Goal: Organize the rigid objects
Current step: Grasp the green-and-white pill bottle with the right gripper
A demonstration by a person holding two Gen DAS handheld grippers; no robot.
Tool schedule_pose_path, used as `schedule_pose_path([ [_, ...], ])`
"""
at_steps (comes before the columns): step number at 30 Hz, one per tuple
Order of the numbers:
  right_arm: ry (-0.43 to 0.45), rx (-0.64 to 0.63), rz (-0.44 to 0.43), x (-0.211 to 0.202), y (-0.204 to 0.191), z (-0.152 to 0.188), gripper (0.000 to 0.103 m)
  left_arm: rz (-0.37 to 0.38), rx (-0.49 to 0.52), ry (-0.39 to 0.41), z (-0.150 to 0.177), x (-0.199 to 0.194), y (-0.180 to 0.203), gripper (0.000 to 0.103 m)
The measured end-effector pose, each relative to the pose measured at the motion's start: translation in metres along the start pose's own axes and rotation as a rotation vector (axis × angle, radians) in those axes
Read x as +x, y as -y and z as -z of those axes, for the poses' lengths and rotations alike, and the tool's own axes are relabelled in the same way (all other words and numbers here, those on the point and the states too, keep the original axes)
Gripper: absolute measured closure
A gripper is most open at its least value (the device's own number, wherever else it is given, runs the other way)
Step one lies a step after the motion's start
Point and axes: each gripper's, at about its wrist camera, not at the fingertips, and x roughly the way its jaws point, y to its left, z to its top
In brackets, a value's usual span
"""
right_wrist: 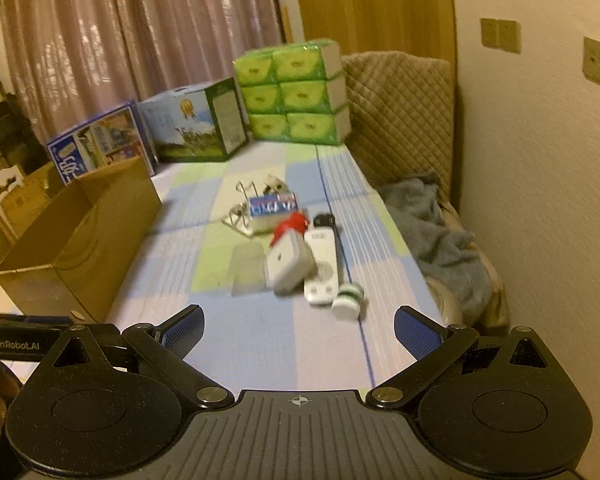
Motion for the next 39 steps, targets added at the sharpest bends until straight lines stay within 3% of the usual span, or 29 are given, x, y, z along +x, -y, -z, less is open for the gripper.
schedule_pose_path([
  [9, -0.011, -0.218, -0.114, 0.028, 0.038, -0.035, 0.004, 0.045, 0.181, 0.074, -0.036, 0.032, -0.002, 0.013],
  [15, -0.095, -0.380, -0.213, 0.071, 0.055, -0.032, 0.005, 0.042, 0.276, 0.049, -0.040, 0.061, -0.008, 0.013],
  [19, -0.138, -0.460, -0.242, 0.104, 0.064, -0.026, 0.006, 0.030, 0.276, -0.005, -0.037, 0.082, -0.014, 0.013],
  [28, -0.245, -0.636, -0.301, 0.163, 0.074, -0.001, 0.037, 0.041, 0.279, -0.050, -0.033, 0.117, -0.015, 0.013],
  [39, -0.297, -0.709, -0.341, 0.197, 0.078, -0.001, 0.058, 0.054, 0.263, -0.063, -0.033, 0.135, -0.011, 0.013],
])
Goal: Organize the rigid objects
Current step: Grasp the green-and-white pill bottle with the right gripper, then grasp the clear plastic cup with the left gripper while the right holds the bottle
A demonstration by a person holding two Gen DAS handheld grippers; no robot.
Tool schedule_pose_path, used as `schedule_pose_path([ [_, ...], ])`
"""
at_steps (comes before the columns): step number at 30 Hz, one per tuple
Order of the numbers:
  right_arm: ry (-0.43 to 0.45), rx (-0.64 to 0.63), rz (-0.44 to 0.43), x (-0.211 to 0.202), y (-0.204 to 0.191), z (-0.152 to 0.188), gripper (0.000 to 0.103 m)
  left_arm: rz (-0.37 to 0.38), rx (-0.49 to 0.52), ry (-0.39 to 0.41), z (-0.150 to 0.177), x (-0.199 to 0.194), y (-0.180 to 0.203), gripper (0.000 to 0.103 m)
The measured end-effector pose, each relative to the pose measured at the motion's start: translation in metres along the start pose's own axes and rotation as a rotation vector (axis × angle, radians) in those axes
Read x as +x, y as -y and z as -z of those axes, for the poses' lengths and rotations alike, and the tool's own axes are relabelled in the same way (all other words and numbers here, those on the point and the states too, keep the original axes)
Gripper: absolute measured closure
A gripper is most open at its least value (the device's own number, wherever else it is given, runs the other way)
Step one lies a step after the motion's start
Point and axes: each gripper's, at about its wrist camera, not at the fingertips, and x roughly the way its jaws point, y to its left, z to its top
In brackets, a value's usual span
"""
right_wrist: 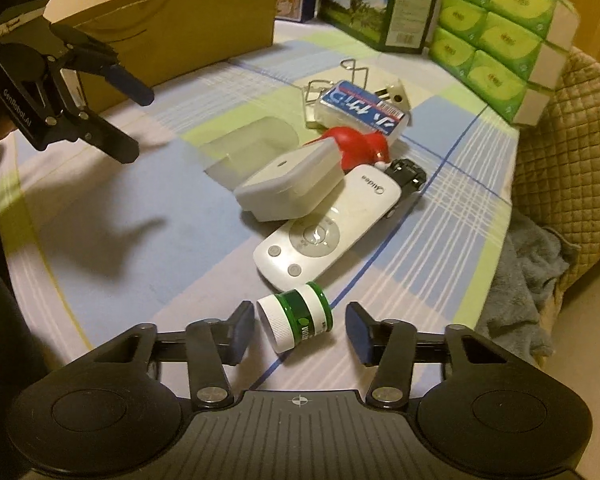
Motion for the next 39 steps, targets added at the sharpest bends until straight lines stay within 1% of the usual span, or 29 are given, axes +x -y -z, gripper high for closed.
schedule_pose_path([
  [3, -0.007, -0.002, -0.010, 0.001, -0.001, -0.002, 0.066, 0.006, -0.001, -0.007, 0.001, 0.002, 0.001, 0.013],
  [6, -0.014, 0.012, 0.004, 0.000, -0.003, -0.003, 0.070, 0.013, -0.006, -0.013, 0.002, 0.004, 0.001, 0.013],
  [10, -0.003, 0.093, 0.034, -0.006, -0.004, -0.004, 0.074, 0.018, -0.010, -0.012, 0.000, 0.005, 0.004, 0.013],
  [15, 0.061, 0.208, 0.066, -0.020, -0.011, -0.006, 0.074, 0.019, -0.041, -0.001, -0.006, 0.006, 0.004, 0.013],
  [21, 0.139, 0.311, 0.103, -0.032, -0.021, -0.014, 0.075, 0.011, -0.091, 0.029, -0.020, 0.013, 0.003, 0.013],
  [24, 0.157, 0.358, 0.125, -0.032, -0.021, -0.017, 0.075, 0.003, -0.127, 0.037, -0.028, 0.023, 0.002, 0.014],
  [30, 0.161, 0.423, 0.155, -0.030, -0.015, -0.016, 0.075, -0.007, -0.196, 0.045, -0.042, 0.046, 0.001, 0.015],
  [36, 0.166, 0.452, 0.165, -0.028, -0.010, -0.013, 0.075, -0.043, -0.172, 0.027, -0.048, 0.066, 0.007, 0.020],
  [39, 0.167, 0.464, 0.167, -0.028, -0.008, -0.013, 0.075, -0.082, -0.128, 0.004, -0.044, 0.071, 0.009, 0.025],
])
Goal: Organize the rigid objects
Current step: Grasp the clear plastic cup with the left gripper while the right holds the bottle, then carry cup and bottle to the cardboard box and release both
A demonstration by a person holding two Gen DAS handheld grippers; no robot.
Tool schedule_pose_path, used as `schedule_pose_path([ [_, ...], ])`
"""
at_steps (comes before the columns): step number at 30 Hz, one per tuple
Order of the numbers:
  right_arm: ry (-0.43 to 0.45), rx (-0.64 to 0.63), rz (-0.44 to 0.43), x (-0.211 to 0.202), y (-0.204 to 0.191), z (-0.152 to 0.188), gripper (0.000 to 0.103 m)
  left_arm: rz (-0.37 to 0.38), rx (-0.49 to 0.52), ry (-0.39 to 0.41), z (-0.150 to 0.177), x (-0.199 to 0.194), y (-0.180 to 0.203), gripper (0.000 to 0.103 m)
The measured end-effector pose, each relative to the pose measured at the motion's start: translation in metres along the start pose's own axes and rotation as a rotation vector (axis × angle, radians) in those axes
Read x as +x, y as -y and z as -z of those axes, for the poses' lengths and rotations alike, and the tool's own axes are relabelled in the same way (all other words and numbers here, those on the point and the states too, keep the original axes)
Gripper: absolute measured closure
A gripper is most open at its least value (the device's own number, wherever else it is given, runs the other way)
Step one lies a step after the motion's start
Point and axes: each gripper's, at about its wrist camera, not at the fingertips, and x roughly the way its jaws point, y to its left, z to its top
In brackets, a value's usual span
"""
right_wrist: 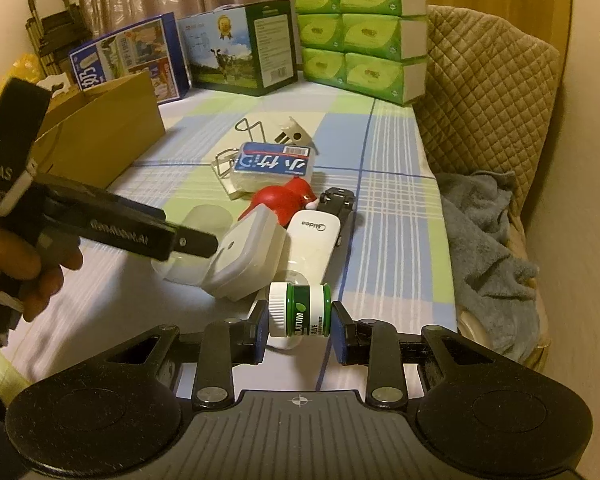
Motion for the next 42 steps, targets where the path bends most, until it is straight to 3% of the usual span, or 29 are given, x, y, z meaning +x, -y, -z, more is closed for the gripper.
schedule_pose_path([
  [2, 0.000, 0.003, 0.000, 0.000, -0.001, 0.000, 0.075, -0.033, 0.028, -0.004, 0.005, -0.001, -0.002, 0.028],
  [4, 0.003, 0.009, 0.001, 0.001, -0.001, 0.000, 0.075, -0.050, 0.025, -0.007, 0.009, -0.002, -0.008, 0.039],
  [11, 0.001, 0.047, 0.019, 0.004, 0.000, -0.003, 0.075, -0.019, 0.092, 0.000, 0.008, 0.002, -0.007, 0.046],
  [15, -0.001, 0.076, 0.044, 0.003, 0.000, -0.004, 0.075, 0.008, 0.117, -0.001, 0.004, 0.005, -0.004, 0.055],
  [31, 0.013, 0.096, 0.076, -0.008, -0.016, -0.017, 0.075, -0.002, 0.102, -0.012, 0.014, -0.036, -0.016, 0.056],
  [42, 0.088, 0.001, 0.003, -0.026, -0.076, -0.072, 0.075, -0.065, 0.071, 0.108, -0.015, -0.138, -0.060, 0.056],
])
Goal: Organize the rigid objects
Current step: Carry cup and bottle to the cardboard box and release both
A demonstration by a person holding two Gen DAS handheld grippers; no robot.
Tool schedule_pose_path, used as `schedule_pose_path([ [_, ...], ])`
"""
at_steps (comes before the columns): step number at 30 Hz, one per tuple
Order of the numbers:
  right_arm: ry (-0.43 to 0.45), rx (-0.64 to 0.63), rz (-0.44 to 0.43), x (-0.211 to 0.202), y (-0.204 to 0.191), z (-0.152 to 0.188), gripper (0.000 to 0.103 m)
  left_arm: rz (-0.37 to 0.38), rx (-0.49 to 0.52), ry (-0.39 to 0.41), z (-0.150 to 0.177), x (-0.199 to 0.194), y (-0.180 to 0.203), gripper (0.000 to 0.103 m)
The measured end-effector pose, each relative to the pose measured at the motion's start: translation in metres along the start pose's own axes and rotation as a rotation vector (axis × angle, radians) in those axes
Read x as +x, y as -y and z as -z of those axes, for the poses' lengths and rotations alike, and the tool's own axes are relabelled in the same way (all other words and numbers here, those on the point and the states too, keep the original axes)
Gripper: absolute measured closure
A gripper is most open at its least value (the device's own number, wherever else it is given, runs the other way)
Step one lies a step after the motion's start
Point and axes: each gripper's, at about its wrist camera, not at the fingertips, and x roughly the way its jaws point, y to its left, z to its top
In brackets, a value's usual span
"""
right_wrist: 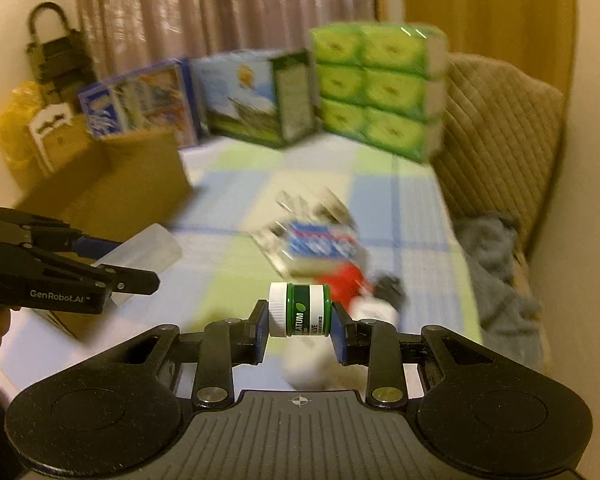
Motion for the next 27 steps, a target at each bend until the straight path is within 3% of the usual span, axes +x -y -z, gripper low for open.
schedule_pose_path([
  [6, 0.059, -0.083, -0.119, 0.008, -0.072, -0.045, 0.075, -0.103, -0.033, 0.045, -0.010, -0.058, -0.064, 0.056],
  [14, 0.054, -0.154, -0.295, 0.046, -0.176, -0.083, 0.075, -0.269, -0.084, -0.010, 0.019, -0.094, -0.152, 0.056],
  [20, 0.003, -0.189, -0.346, 0.087, -0.230, -0.085, 0.075, -0.282, -0.138, -0.026, 0.041, -0.094, -0.189, 0.056],
  [27, -0.063, -0.221, -0.338, 0.121, -0.249, -0.072, 0.075, -0.252, -0.171, -0.034, 0.054, -0.083, -0.203, 0.056],
])
